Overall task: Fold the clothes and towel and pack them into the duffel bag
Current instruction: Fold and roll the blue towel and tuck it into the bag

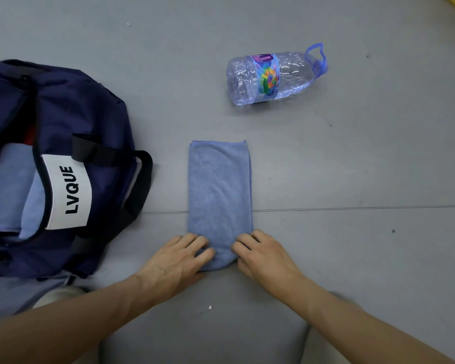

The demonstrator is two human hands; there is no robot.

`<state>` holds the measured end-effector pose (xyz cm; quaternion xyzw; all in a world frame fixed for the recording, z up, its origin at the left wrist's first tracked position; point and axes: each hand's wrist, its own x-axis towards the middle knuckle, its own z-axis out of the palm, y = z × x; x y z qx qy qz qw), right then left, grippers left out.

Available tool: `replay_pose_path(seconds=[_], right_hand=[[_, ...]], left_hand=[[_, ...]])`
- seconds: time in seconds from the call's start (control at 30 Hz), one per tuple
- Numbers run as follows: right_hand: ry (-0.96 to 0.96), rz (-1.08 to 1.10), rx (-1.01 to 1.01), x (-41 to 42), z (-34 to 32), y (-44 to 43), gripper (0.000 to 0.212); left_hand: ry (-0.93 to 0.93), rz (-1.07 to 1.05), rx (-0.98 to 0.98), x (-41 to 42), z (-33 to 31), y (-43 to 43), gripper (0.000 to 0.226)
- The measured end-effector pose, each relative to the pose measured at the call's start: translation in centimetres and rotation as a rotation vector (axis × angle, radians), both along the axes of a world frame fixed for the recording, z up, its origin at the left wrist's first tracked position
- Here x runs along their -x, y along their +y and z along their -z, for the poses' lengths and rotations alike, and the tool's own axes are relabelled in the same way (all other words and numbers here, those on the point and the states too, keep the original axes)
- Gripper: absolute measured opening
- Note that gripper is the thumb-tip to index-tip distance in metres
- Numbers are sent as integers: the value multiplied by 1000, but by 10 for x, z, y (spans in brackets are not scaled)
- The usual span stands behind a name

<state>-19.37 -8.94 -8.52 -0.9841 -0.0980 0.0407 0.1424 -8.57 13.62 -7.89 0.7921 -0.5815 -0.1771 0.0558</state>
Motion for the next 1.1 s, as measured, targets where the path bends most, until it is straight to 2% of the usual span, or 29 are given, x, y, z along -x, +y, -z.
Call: replay_pose_path(seconds=[0.13, 0.23, 0.37, 0.43, 0.5, 0.57, 0.67, 0.73, 0.8, 0.9, 1.03, 1.1], right_hand=[[33, -5, 44, 1, -2, 2, 10], [82, -7, 61, 6, -4, 3, 16], [175, -6, 117, 4, -10, 7, 46], [211, 9, 151, 1, -14, 10, 54], [202, 28, 149, -3, -18, 11, 50], [169, 33, 102, -7, -20, 10, 35], [230, 168, -111, -18, -29, 3, 11], [412, 350, -276, -25, -33, -4, 9], [476, 434, -354, -28, -31, -9, 11], [499, 477, -381, -33, -31, -11, 15], [487, 553, -412, -39, -29, -12, 22], [484, 577, -430, -47, -28, -14, 23]], left_hand=[[3, -2, 10, 0, 0, -2, 40], [-28, 38, 30, 0, 0, 0, 26], [17, 3, 97, -5, 0, -4, 11], [67, -59, 107, -11, -3, -8, 9], [138, -138, 71, -16, -6, -9, 11], [261, -255, -1, -20, -7, -9, 26], [361, -361, 2, -25, -9, -8, 40], [396, -349, 14, -29, -11, -8, 46], [433, -334, -1, -31, -12, -7, 45], [409, -384, 66, -31, -15, -10, 32], [380, -511, 110, -39, -17, -22, 33], [435, -635, 109, -45, -14, -28, 30]])
